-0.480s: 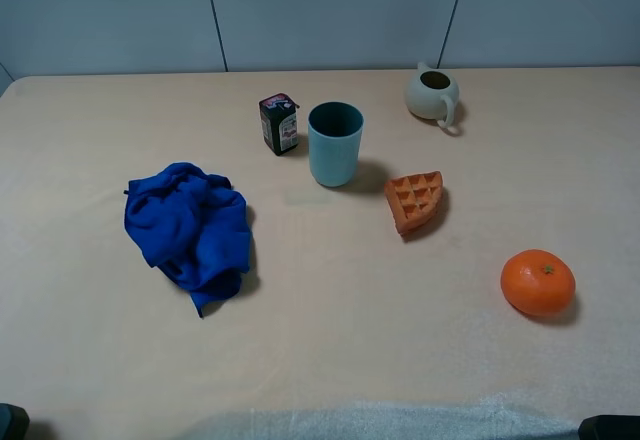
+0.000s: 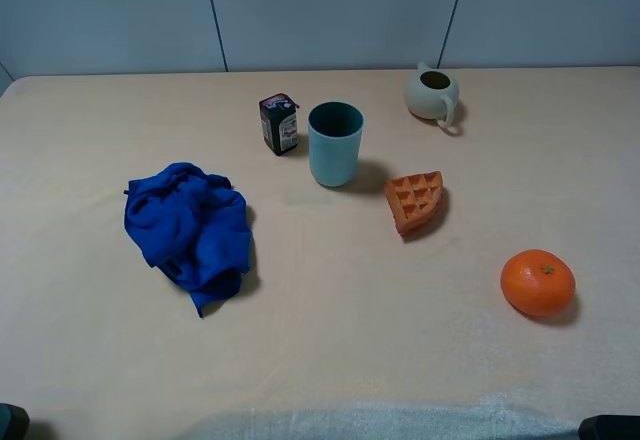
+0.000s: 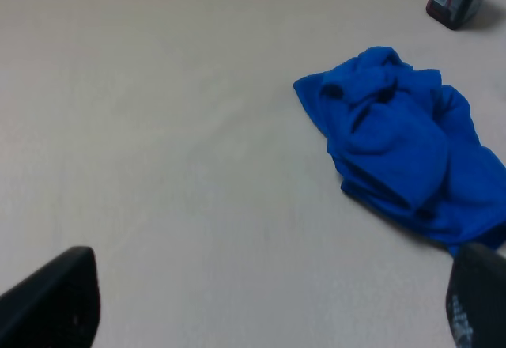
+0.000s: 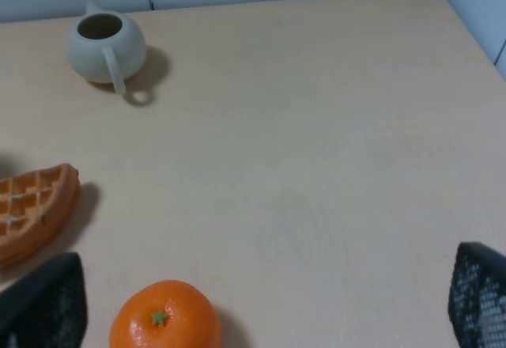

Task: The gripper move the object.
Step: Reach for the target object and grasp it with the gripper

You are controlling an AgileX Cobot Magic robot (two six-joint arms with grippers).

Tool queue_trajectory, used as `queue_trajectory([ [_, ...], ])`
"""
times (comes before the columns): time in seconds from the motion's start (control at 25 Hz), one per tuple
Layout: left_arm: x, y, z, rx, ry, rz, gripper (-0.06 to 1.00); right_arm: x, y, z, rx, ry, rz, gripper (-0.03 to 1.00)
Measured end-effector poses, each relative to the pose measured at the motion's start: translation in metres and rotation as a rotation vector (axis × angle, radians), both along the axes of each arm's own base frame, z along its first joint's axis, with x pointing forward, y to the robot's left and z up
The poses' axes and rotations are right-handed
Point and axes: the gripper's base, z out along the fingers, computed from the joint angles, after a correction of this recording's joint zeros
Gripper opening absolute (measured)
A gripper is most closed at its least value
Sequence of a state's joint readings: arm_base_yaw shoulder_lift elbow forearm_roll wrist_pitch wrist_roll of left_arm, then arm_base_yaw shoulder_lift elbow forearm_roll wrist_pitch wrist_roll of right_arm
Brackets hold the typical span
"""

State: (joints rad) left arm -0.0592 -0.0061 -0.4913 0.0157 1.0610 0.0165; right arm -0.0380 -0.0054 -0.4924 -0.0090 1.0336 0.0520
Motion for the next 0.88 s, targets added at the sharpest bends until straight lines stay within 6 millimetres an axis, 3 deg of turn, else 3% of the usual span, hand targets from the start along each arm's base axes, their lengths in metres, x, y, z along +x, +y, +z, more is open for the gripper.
queue_trajectory([
  [0.4, 0.0, 0.0, 0.0, 0.0, 0.0, 0.0, 0.88, 0.002, 0.0, 0.0, 0.0, 0.013, 0.0, 0.69],
  [0.88, 0.0, 0.0, 0.0, 0.0, 0.0, 0.0, 0.88, 0.06, 0.007, -0.008, 0.126, 0.38, 0.046, 0.69],
])
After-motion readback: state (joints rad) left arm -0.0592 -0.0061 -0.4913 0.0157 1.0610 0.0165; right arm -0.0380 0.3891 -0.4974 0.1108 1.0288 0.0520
